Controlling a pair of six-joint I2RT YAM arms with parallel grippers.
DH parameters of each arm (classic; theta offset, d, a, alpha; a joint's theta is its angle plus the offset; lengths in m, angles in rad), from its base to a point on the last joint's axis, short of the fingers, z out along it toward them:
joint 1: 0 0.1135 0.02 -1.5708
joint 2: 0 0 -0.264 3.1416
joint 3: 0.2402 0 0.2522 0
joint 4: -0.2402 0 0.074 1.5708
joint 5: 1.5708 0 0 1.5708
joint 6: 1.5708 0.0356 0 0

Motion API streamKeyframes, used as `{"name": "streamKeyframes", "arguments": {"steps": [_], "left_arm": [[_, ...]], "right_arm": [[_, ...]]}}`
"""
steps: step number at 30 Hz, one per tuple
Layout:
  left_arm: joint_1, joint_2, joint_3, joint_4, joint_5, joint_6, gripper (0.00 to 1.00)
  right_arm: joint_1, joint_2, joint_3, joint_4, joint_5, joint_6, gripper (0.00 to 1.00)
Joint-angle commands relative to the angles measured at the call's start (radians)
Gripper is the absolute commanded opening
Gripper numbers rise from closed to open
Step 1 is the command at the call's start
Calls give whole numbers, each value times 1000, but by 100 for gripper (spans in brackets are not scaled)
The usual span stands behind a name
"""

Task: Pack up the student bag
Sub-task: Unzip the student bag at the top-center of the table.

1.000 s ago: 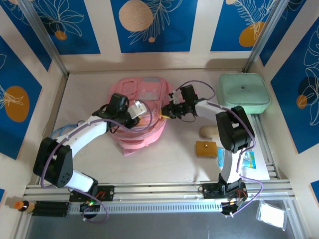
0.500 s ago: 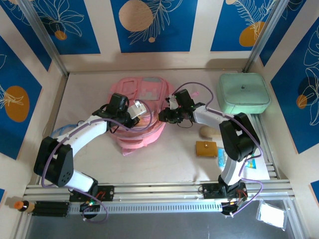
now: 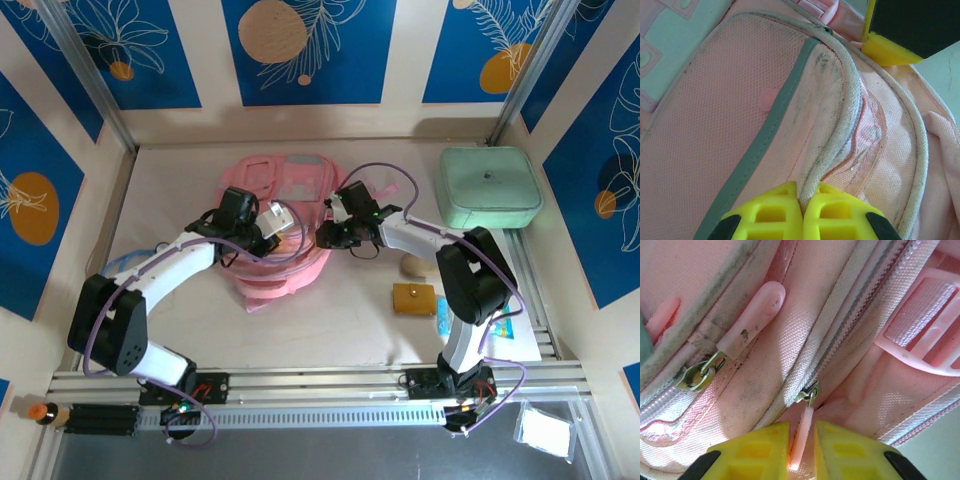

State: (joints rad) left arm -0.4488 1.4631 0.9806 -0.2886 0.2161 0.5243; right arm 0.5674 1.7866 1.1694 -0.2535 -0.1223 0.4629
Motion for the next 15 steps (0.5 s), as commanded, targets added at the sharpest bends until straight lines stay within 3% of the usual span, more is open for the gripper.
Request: {"name": "streamKeyframes", "arguments": {"steps": [1,7,15], "left_arm": [[13,-24,26,54,-9,-27,0],[19,-17,41,36,-30,-56,0],[32,37,131,-7,-73,-70,0]], "right_arm": [[11,29,33,-24,19,-26,18],[4,4,21,-21,53,-25,3],[-3,-140,-90,31,-51,-79,0]]}}
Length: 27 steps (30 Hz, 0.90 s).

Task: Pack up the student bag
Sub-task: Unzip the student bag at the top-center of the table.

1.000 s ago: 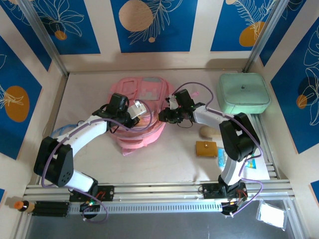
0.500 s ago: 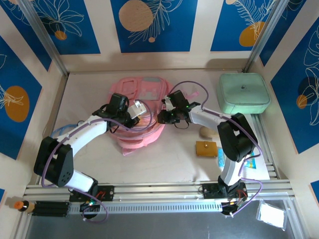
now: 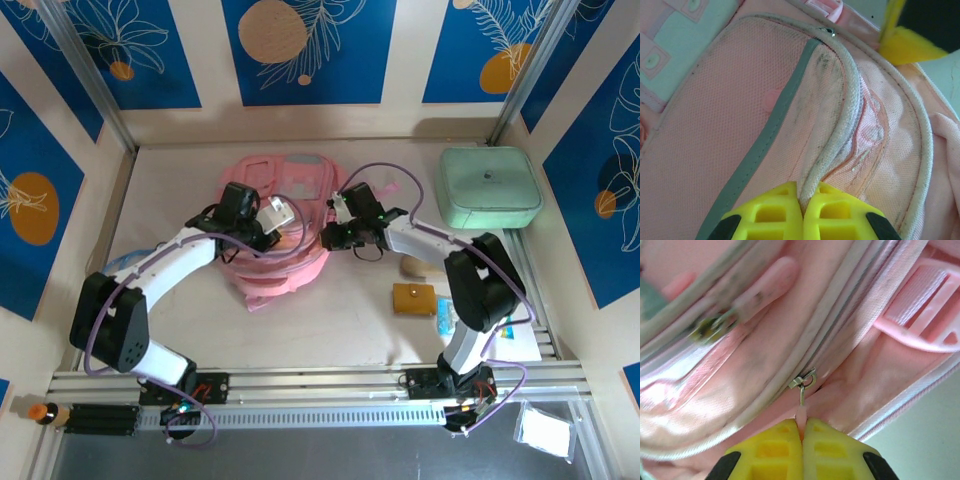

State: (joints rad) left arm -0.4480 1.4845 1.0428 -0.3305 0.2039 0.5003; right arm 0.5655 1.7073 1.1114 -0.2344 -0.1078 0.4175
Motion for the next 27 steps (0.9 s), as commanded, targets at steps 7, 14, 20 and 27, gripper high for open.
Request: {"name": "streamKeyframes", "arguments": {"steps": [7,14,20,27], "left_arm": [[31,66,105,53,-27,-121,0],[31,104,138,81,25,-214,0],[31,148,192,109,101,-313,0],[31,167,203,149,152,-342,0]], "right_arm": [[47,-128,-109,82,-159,-78,0],[86,-153,-158,181,-211,-53,0],[113,-95,-138,239,-221,-26,0],[132,-76,-132,276,-221,-6,0]]}}
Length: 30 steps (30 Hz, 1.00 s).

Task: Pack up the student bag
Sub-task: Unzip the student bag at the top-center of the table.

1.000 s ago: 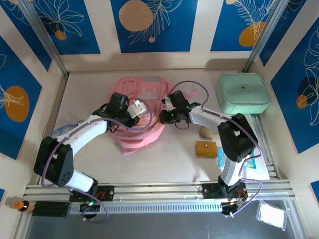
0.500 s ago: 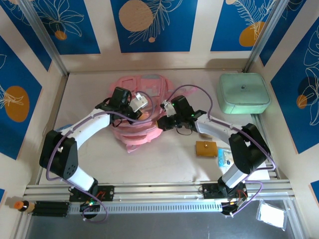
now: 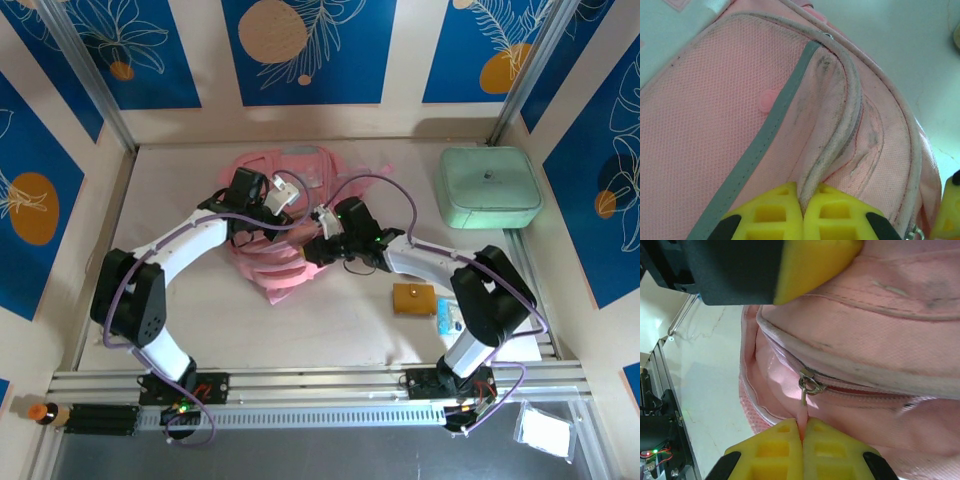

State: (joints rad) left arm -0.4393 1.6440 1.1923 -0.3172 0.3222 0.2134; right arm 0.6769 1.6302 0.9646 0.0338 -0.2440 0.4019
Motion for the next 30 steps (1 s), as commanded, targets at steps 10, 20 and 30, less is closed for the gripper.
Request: {"name": "streamKeyframes", "arguments": {"steps": [10,20,30], "left_arm": [[23,-57,-19,181,25,-28,0],[24,-77,-44,208,80,-29,0],[23,-86,-63,213,110,-22,0]], "right_arm": [[-216,-197,-126,42,5,229,51],[-286,-96,-4,56,-137,611,69],[-254,75,161,29,-147,780,70]]}}
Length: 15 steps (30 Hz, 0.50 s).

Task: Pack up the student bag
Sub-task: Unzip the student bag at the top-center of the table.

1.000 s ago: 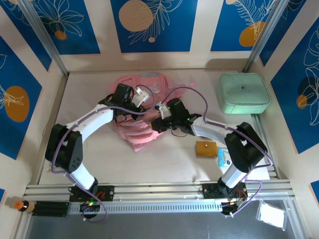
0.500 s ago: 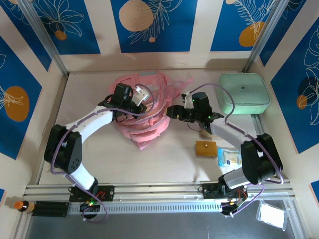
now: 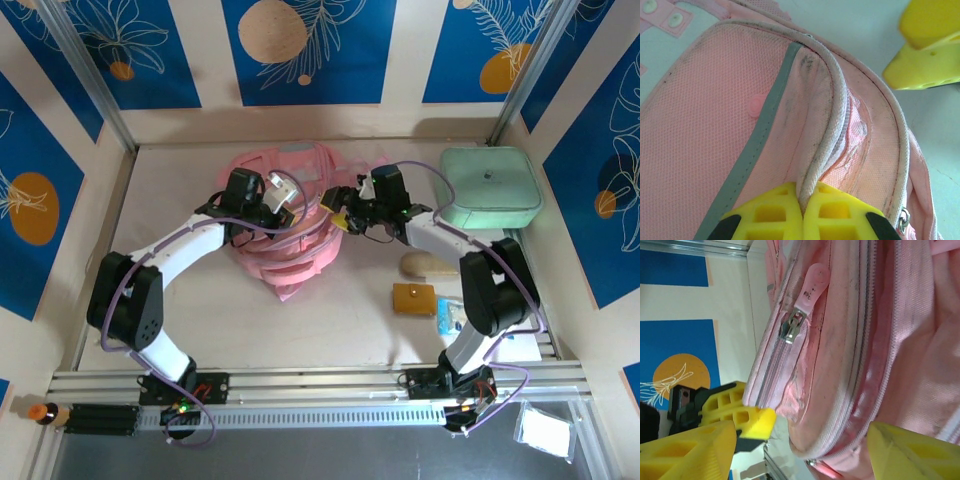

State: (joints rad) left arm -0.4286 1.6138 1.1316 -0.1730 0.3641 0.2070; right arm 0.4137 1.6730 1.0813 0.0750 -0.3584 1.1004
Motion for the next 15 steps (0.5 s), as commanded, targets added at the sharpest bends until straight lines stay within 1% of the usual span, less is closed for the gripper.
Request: {"name": "streamKeyframes", "arguments": {"steps": [1,3,6,7,9,11,12,13,15], "left_arm": [[13,-58,-9,72,73,-15,0],[12,-64,-20,80,82,-11,0],[12,-68,-32,82,86,-4,0],[13,-69,-35,78,84,-2,2],[12,-74,-43,79,66,-5,11],[13,-89,-59,87,34,-20,28],[13,-98,-67,89,15,-34,33],[13,-110,-77,89,-14,-64,39],[13,-137,-96,92,-88,-143,47]], "right_arm": [[15,44,56,1,-39,93,70],[26,71,92,-1,-48,105,71],[42,121,158,-53,-54,110,71],[47,137,173,-59,-55,114,71],[55,161,195,-63,-54,119,71],[60,189,228,-88,-56,116,71],[64,201,242,-98,-59,111,70],[66,213,258,-112,-61,103,69],[72,231,284,-141,-60,83,62]]}}
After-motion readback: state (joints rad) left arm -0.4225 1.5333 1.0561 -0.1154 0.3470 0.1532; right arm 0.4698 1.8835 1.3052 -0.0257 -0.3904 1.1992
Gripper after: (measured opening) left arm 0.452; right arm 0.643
